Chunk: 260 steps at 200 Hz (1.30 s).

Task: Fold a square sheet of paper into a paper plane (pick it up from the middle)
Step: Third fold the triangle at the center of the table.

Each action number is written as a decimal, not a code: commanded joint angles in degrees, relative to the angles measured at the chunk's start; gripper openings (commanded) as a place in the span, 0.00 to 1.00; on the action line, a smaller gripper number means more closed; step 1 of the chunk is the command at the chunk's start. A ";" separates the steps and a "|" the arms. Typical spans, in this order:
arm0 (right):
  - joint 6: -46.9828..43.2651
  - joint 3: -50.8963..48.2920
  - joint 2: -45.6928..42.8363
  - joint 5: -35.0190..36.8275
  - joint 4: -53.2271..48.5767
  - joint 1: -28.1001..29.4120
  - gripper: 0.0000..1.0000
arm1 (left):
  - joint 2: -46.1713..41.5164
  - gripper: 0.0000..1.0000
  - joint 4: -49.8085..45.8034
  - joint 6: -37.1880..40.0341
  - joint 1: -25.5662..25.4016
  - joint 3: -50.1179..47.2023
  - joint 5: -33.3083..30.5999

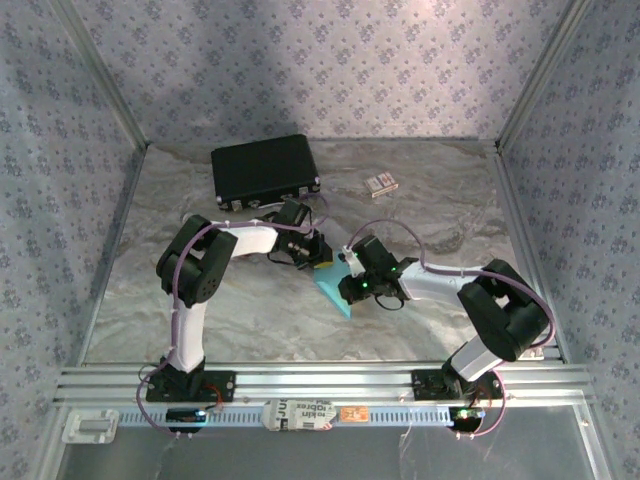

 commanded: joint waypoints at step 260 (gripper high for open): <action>0.37 1.71 2.64 3.14 -3.06 0.10 0.07 | 0.32 0.10 -0.90 -0.41 -0.14 -2.23 -0.66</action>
